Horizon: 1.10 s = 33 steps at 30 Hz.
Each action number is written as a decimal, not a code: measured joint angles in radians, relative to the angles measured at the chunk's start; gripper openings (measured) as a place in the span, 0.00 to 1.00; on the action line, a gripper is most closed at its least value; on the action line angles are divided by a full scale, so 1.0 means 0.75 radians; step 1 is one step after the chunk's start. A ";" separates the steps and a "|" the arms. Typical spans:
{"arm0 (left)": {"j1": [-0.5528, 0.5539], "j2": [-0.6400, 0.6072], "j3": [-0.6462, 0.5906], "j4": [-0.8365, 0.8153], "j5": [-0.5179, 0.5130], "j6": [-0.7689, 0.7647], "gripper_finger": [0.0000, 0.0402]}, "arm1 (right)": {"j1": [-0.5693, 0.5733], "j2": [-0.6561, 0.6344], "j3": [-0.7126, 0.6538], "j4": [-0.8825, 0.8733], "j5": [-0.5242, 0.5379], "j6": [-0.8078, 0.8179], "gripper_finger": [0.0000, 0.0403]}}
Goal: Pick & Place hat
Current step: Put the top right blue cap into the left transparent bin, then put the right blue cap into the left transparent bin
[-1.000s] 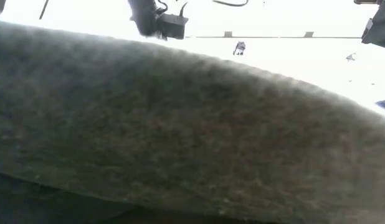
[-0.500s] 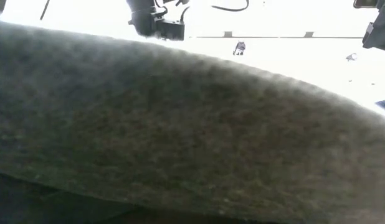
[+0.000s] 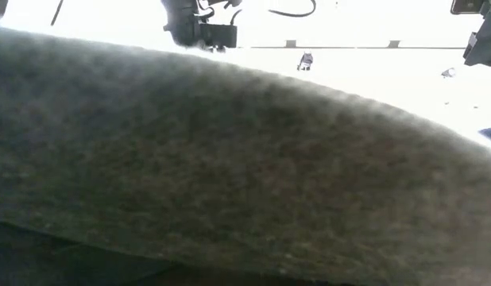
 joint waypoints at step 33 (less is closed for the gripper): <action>-0.174 -0.004 0.369 -0.398 -0.026 -0.192 0.22 | 0.000 0.000 -0.009 0.000 -0.074 -0.003 0.56</action>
